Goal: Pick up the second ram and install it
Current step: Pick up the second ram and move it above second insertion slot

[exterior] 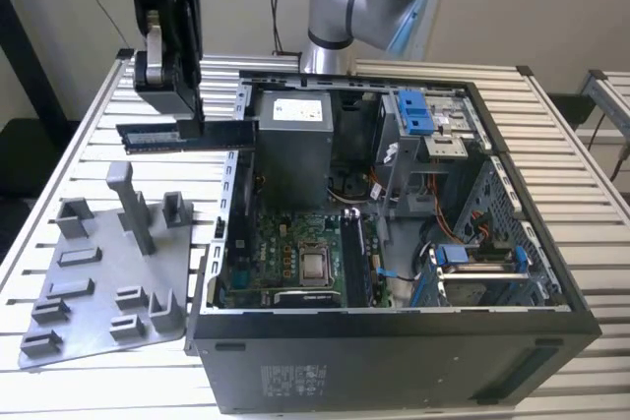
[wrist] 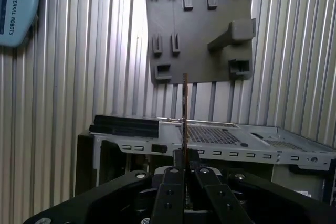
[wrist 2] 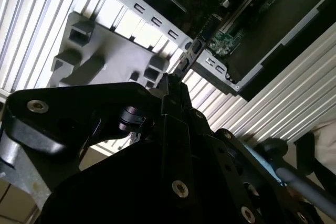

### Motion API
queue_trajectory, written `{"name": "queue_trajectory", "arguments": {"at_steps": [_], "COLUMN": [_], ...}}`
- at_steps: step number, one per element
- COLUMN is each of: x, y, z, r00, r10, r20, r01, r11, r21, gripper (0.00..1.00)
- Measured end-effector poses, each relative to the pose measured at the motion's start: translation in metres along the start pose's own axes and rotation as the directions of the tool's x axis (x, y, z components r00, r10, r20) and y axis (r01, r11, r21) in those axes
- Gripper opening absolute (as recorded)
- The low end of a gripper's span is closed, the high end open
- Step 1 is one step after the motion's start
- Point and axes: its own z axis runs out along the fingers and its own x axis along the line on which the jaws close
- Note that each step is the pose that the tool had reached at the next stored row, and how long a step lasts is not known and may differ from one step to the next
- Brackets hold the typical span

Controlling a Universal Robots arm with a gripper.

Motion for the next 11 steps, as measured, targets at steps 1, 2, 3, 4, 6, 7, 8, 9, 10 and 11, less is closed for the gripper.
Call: {"name": "queue_trajectory", "arguments": {"at_steps": [1, 2, 3, 4, 6, 7, 8, 9, 10, 11], "x": [0.0003, 0.0006, 0.0009, 0.0012, 0.0017, 0.002, 0.0023, 0.0026, 0.0029, 0.0032], "y": [-0.0045, -0.009, -0.0135, -0.018, -0.0269, -0.0316, -0.036, -0.0405, -0.045, -0.0499], "z": [0.0, -0.0001, -0.0002, -0.0002, -0.0004, -0.0005, -0.0006, -0.0006, -0.0007, -0.0008], "r00": [1.0, 1.0, 1.0, 1.0, 1.0, 1.0, 1.0, 1.0, 1.0, 1.0], "r10": [0.0, 0.0, 0.0, 0.0, 0.0, 0.0, 0.0, 0.0, 0.0, 0.0], "r20": [0.0001, 0.0001, 0.0, 0.0001, 0.0001, 0.0001, 0.0, 0.0001, 0.0, 0.0001], "r01": [0.0, 0.0, 0.0, 0.0, 0.0, 0.0, 0.0, 0.0, 0.0, 0.0], "r11": [1.0, 1.0, 1.0, 1.0, 1.0, 1.0, 1.0, 1.0, 1.0, 1.0], "r21": [0.0, 0.0001, 0.0, 0.0001, 0.0, 0.0, 0.0, 0.0, 0.0, 0.0], "gripper": [0.14, 0.14, 0.14, 0.14, 0.14, 0.14, 0.14, 0.14, 0.14, 0.14]}}
